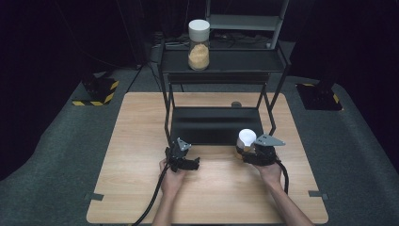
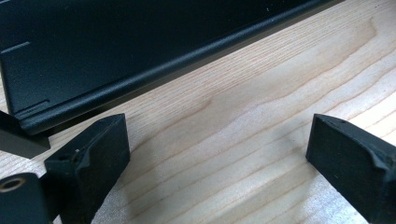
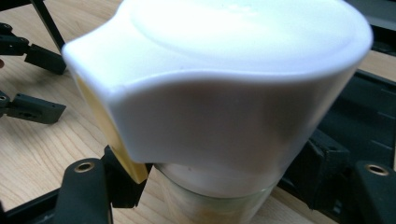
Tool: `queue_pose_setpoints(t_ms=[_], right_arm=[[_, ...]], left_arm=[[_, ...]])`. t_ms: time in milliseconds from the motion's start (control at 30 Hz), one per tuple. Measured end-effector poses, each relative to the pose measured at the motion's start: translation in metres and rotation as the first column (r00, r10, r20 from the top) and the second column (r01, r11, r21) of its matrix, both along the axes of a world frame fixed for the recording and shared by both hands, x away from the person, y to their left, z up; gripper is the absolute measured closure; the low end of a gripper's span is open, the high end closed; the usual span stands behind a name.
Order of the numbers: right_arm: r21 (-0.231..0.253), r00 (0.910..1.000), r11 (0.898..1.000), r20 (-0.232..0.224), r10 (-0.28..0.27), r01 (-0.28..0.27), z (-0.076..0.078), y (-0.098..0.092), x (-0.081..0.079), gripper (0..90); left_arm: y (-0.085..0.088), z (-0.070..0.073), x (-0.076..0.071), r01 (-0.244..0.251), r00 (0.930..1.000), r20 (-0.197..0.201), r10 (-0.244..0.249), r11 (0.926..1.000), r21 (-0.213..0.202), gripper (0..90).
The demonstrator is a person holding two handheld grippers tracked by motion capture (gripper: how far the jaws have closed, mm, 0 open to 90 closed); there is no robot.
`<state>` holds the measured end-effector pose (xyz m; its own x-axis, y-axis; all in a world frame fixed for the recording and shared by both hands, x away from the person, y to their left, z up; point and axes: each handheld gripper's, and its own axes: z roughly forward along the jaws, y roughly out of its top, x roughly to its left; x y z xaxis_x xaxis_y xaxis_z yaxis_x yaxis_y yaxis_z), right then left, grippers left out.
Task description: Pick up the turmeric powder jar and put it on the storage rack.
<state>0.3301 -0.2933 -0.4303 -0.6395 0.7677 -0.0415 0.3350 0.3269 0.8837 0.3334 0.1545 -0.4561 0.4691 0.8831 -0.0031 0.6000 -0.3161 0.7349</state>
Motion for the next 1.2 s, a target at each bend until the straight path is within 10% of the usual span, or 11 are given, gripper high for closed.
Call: queue_pose_setpoints(t_ms=[1200], right_arm=[[0.014, 0.9980, 0.998, -0.024, 0.058, -0.058, 0.067, -0.022, 0.018, 30.7]], left_arm=[[0.000, 0.000, 0.000, 0.000, 1.0000, 0.000, 0.000, 1.0000, 0.000, 6.3]])
